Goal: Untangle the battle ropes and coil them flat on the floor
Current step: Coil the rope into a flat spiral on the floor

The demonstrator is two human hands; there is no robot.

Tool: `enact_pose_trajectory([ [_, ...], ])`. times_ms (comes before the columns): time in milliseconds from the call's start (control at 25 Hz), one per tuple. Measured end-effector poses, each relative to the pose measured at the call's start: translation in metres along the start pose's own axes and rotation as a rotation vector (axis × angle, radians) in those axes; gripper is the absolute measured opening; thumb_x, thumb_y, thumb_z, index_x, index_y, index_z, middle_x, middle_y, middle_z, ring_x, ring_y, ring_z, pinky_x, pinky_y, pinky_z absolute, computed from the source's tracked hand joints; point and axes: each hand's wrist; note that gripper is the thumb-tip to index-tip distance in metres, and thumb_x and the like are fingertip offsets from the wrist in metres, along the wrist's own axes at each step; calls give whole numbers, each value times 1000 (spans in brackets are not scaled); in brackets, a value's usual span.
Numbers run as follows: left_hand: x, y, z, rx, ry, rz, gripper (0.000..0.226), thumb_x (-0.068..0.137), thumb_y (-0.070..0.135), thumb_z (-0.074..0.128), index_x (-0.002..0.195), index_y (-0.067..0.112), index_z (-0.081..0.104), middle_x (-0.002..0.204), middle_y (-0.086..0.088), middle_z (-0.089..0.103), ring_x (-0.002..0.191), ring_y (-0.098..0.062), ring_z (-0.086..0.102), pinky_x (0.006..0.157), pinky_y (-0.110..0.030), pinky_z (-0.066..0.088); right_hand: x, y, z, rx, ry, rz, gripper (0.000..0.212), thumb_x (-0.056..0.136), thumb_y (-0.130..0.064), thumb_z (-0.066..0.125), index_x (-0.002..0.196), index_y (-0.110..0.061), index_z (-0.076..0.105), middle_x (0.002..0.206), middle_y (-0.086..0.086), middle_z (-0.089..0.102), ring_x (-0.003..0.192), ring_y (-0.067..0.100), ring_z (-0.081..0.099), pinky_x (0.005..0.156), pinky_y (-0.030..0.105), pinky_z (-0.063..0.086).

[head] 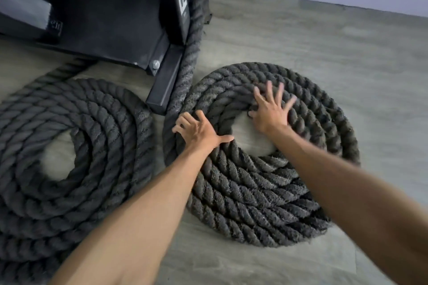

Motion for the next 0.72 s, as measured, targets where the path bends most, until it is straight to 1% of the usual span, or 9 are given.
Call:
enact_pose_trajectory([
  [40,5,3,-4,35,-12,14,140,47,94,60,150,10,15,154,-30,10,142,-47,10,109,-70,12,-18,12,4,66,15,183,98,92,-50,59,159,-29,-8,164,15,-23,148,44,-24,104,76,-17],
  [80,13,8,-8,62,2,45,147,47,96,57,154,10,5,158,-31,-3,145,-48,-2,108,-75,2,-34,22,10,128,-16,337,108,87,-59,61,158,-26,-13,162,20,-26,147,46,-25,103,77,-15],
  [120,21,16,-13,61,27,89,150,47,96,55,155,11,-5,158,-30,-14,146,-47,-14,106,-75,-6,-47,31,18,170,-58,431,114,85,-62,62,157,-22,-17,160,24,-27,146,47,-26,105,80,-10],
  [160,30,25,-18,34,44,136,151,48,96,55,155,14,-12,158,-27,-21,145,-45,-20,107,-74,-9,-55,38,28,186,-74,470,114,86,-58,61,157,-19,-19,159,27,-27,146,48,-26,104,83,-4],
  [280,53,41,-26,-7,-53,214,148,52,89,64,154,22,-20,158,-22,-27,145,-44,-23,111,-72,-4,-43,40,43,206,-30,475,90,94,-23,49,158,-16,-15,157,33,-24,144,53,-23,99,86,5],
  [360,63,41,-15,21,-77,205,139,59,83,66,155,25,-17,158,-21,-27,146,-44,-21,112,-71,1,-30,45,46,179,-5,440,87,93,-12,43,158,-16,-14,158,34,-22,144,55,-21,99,87,6],
  [480,62,38,1,10,34,194,123,68,81,60,156,30,-10,160,-21,-22,147,-44,-15,114,-68,2,-14,54,40,112,-8,368,91,88,-6,45,158,-16,-12,158,33,-21,145,55,-20,100,87,5],
  [560,68,45,-1,-41,45,149,122,69,80,60,157,30,-8,160,-21,-20,147,-44,-15,114,-68,2,7,62,36,98,37,320,92,89,-9,49,158,-18,-11,159,31,-20,146,53,-19,101,86,2],
  [720,78,63,-8,-120,60,19,128,68,84,57,156,23,-12,161,-22,-15,148,-43,-12,114,-68,2,66,73,11,25,11,186,84,94,-14,46,159,-25,-7,163,22,-18,149,44,-19,106,82,1],
])
Point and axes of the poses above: each hand's wrist, its own x-axis towards the middle knuckle, its own z-axis out of the palm, y = z × x
